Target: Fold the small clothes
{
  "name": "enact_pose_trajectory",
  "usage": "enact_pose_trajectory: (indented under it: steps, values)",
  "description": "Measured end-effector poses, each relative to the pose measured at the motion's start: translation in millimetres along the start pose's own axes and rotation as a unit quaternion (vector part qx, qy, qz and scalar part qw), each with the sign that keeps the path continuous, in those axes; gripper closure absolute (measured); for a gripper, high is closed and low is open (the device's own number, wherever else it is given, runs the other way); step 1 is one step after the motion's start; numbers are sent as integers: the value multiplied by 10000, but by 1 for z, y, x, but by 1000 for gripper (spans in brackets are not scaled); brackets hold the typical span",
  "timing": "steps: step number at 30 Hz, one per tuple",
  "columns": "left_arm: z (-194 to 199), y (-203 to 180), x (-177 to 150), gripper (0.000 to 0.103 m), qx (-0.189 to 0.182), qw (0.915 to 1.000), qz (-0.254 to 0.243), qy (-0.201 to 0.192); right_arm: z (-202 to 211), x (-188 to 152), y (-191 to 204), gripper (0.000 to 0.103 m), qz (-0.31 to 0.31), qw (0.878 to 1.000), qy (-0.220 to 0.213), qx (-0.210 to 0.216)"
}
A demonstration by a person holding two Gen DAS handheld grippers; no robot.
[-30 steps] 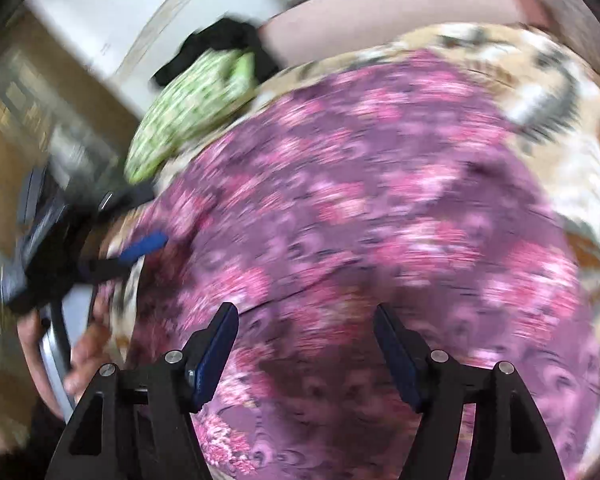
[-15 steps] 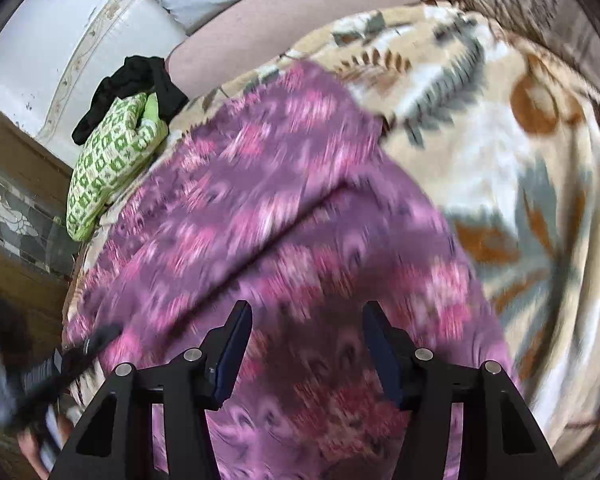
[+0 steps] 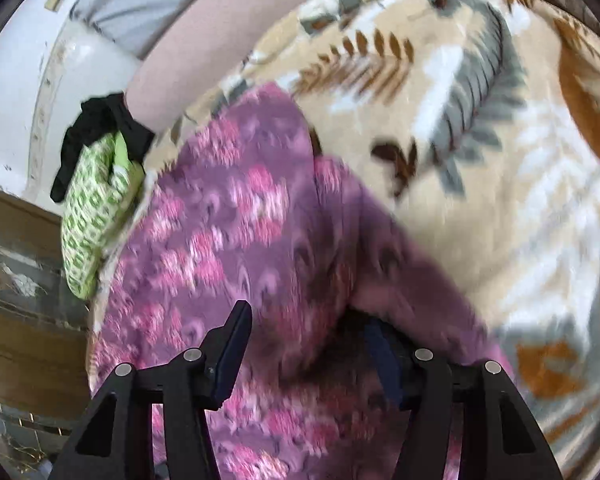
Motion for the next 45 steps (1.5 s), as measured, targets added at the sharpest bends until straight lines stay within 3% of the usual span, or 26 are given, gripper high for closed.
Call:
enact_pose_trajectory:
  steps: [1,7,12,13,15,18,20,22,24,25,34,37,40,45]
  values:
    - [0,1,-1,98,53,10000,-14,-26,-3,4,-4,49,-111,9999,18,40]
    - [-8,10,-7,98,245,9997,-83,-6,-6,16,-22,87,-551,9984,-49,66]
    - [-12,2,-8,97,362,9985,-408,-88,-9,13,-25,88,-503,9987,-33,-39]
    - [-9,1,-9,97,369,9983,-441,-126,-3,12,-18,86,-440,9990,-94,9]
    - [-2,0,-11,85,385,9980,-450,-201,9,7,-1,86,-162,9996,-196,78]
    - [18,-4,-13,82,398,9967,-513,-487,34,-10,23,73,458,9985,-258,-171]
    - [32,-5,-13,75,423,9949,-575,-709,57,-19,39,41,802,9952,-485,-279]
    - [46,-5,-13,61,414,9936,-506,-919,75,-28,51,28,986,9925,-705,-148]
    - [61,-2,-14,44,388,9922,-374,-1127,87,-40,65,28,1210,9901,-715,-13]
    - [67,0,-13,43,392,9917,-300,-1186,90,-46,71,28,1281,9893,-693,46]
    - [77,30,-9,43,585,9926,356,-1003,98,-85,77,28,1609,9840,-743,-175]
    - [82,51,0,43,481,9916,787,-905,97,-90,87,28,1804,9810,-718,-47]
    - [88,67,6,43,491,9889,1072,-903,91,-98,98,28,2042,9773,-562,46]
    - [96,75,8,43,498,9873,1130,-1001,77,-112,107,28,2213,9747,-215,214]
Point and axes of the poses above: each gripper's, at about its wrist camera, not at the fingertips, and z roughly against the way its jaws point, y to its left, x to its top, the point moved 10 cm from there along -z, roughly the way its jaws point, and after that the axes turned 13 degrees about x, right-handed, at the moved point
